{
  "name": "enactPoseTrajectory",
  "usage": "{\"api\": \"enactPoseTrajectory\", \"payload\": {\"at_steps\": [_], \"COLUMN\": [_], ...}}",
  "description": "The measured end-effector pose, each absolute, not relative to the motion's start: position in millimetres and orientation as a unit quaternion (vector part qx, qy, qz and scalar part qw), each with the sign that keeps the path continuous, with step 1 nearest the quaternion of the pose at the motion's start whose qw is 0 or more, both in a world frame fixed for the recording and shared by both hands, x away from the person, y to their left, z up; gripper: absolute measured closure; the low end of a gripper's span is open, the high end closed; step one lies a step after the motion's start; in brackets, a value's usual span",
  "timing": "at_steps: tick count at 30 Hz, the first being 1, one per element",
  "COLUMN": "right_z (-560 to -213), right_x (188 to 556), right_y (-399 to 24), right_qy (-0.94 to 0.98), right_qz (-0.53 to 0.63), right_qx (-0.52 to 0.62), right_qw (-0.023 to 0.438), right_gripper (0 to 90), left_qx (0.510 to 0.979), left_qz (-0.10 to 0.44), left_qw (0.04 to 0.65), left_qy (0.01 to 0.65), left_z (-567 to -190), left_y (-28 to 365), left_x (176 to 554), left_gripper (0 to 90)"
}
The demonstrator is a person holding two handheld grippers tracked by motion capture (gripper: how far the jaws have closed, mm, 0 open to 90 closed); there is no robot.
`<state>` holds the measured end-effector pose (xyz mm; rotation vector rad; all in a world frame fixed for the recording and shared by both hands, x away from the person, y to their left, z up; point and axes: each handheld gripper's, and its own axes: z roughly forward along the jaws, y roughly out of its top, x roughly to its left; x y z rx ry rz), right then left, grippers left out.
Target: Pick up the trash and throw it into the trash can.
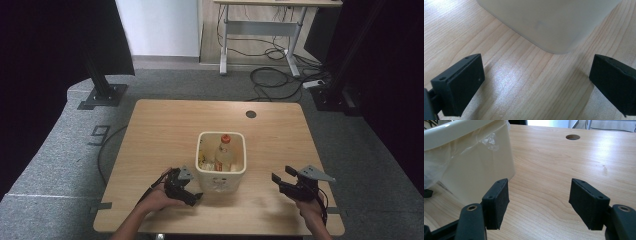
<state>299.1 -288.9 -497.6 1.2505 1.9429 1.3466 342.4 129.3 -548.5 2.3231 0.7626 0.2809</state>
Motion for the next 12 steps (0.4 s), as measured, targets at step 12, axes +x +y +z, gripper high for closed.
{"api": "enactPoseTrajectory", "payload": {"at_steps": [12], "right_z": [-499.0], "right_x": [298.3], "right_y": [-290.1], "right_qy": [0.701], "right_qz": [0.493], "right_qx": [0.457], "right_qw": [0.238], "right_gripper": [32.0], "left_qx": [0.89], "left_qz": [0.107], "left_qw": [0.334], "left_qy": [0.291], "left_z": [-548.5], "left_y": [129.4], "left_x": [342.6], "left_gripper": [0.0]}}
